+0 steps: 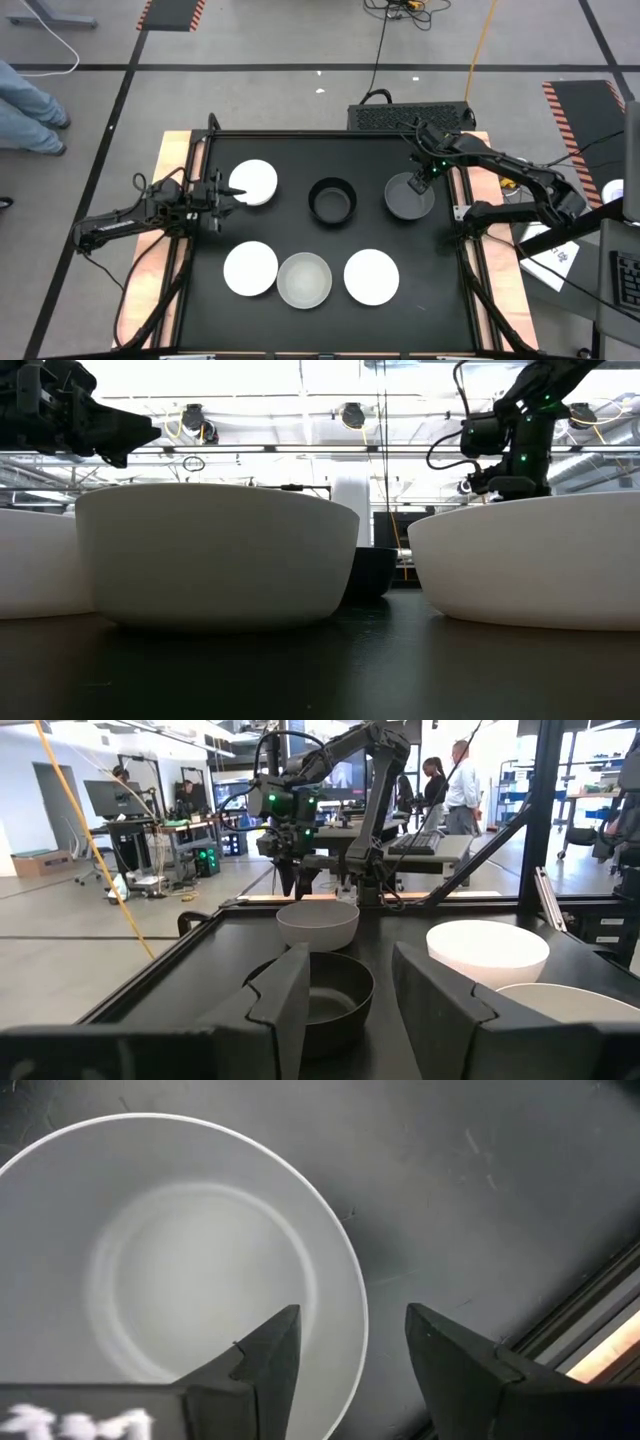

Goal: Nest bowls inside each other
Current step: Stack the gray bowl on the black bowl

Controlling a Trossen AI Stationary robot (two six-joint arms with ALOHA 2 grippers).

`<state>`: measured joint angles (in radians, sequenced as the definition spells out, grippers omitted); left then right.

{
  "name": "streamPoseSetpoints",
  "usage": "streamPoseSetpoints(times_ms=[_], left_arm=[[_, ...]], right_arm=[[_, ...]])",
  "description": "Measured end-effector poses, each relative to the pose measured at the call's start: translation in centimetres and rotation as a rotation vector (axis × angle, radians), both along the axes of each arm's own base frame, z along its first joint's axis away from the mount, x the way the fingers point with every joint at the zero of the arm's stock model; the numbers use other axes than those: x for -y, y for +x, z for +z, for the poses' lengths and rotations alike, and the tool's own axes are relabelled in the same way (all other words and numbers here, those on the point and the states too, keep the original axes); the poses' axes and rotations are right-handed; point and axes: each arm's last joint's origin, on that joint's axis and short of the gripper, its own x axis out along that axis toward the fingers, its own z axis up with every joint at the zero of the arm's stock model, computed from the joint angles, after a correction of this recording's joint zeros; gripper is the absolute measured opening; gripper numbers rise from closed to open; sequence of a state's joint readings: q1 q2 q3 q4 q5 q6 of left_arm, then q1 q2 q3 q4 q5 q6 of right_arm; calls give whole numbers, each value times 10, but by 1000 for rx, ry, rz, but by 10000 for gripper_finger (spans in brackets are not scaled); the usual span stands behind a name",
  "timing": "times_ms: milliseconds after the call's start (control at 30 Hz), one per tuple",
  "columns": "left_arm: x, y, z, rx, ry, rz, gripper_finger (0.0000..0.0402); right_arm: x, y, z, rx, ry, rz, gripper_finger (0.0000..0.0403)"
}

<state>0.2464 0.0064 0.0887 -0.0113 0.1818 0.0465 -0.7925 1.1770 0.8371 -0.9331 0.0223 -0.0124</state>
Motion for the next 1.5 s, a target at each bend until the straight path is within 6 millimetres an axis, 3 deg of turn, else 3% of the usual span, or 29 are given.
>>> streamPoseSetpoints(times_ms=[267,567,1500], left_arm=[[0,0,0,0,-2,0,148],[0,0,-1,-14,-6,0,148],[0,0,-1,-14,-3,0,147]], right_arm=[[-1,1,0,36,35,9,186],[-4,-2,-16,26,48,-2,188],[2,4,-36,-4,81,-17,188]])
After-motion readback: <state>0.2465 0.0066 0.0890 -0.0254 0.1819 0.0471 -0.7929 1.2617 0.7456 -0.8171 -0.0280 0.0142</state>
